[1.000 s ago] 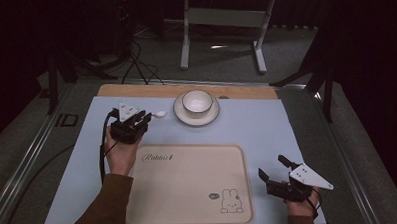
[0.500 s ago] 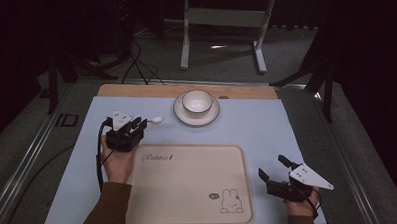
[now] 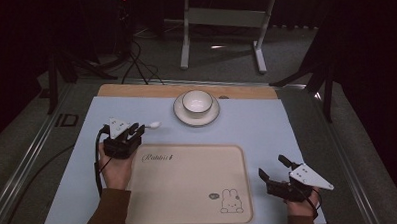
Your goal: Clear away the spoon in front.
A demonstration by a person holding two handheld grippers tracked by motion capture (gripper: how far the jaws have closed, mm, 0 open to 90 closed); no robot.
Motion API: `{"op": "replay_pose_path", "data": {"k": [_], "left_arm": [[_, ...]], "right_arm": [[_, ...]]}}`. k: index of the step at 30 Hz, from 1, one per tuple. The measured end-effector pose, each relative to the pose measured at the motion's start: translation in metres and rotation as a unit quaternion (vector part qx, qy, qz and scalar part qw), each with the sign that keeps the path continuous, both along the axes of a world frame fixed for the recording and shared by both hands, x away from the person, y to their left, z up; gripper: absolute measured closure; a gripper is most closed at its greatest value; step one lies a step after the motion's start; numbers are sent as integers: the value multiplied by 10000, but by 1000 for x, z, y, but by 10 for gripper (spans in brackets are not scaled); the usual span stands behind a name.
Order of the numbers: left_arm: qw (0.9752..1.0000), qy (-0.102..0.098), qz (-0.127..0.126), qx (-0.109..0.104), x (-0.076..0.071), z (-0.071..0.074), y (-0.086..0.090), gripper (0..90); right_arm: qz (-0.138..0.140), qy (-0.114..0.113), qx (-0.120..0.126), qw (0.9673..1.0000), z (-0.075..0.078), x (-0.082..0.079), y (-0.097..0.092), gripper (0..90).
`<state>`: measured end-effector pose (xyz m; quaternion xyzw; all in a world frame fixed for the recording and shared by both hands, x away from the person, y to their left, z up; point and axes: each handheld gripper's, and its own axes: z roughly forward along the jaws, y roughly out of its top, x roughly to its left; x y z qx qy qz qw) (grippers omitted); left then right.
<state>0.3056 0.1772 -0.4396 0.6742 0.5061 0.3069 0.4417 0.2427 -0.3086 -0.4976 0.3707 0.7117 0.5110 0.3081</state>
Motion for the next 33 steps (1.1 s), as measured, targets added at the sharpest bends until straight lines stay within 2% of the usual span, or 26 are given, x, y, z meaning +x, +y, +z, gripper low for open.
{"op": "replay_pose_path", "data": {"k": [15, 22, 33], "left_arm": [[9999, 9, 113, -29, -17, -12, 1, 745], [9997, 36, 203, 129, -26, -15, 3, 745], [9994, 42, 322, 76, -43, -24, 7, 746]], "right_arm": [[-3, -2, 2, 10000, 0, 0, 0, 139], [-10, -7, 18, 10000, 0, -1, 0, 139], [-20, -18, 22, 10000, 0, -1, 0, 139]]}}
